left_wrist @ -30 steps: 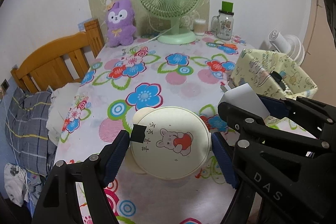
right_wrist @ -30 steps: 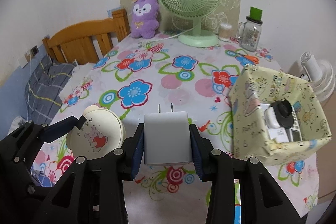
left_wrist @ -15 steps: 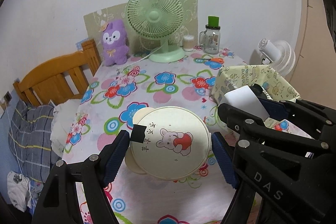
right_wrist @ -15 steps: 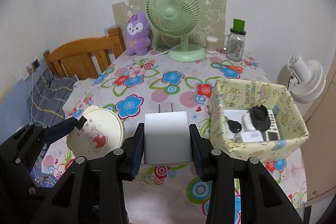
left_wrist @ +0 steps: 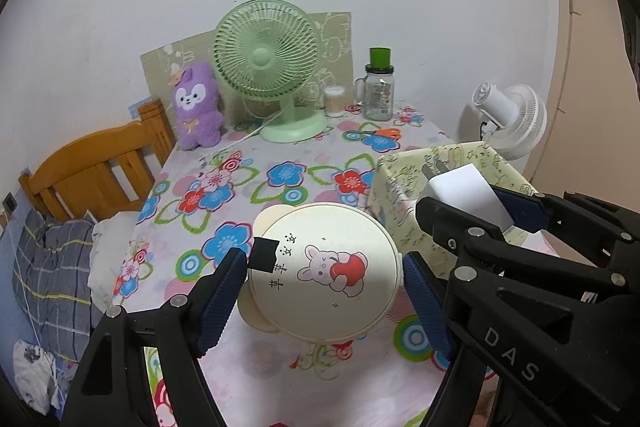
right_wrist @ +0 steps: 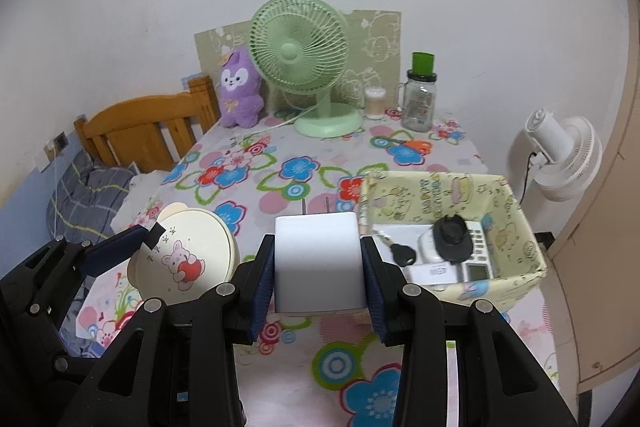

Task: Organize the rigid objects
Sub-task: 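Lift and carry the compact and white charger over the fabric box with both tools, then lower the compact and white charger into the fabric box with both tools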

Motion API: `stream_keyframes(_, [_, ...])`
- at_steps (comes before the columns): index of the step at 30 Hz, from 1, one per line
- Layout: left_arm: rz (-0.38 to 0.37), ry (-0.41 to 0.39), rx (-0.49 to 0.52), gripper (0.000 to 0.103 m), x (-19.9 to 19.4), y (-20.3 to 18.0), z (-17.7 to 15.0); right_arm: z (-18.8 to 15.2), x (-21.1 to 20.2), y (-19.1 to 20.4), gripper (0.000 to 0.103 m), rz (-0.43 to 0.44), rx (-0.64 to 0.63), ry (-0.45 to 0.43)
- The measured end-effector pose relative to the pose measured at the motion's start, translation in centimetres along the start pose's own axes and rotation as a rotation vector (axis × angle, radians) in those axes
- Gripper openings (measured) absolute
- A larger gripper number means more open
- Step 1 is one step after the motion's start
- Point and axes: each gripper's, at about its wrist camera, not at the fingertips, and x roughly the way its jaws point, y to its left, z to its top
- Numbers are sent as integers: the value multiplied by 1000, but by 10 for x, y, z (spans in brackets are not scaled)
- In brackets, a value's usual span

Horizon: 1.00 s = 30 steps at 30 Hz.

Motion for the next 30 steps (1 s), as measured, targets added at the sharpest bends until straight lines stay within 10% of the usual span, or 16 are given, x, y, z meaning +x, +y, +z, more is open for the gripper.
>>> stream_keyframes(30, [-73, 15, 48, 81, 57, -64, 51, 29, 31, -89, 43, -76, 62, 15])
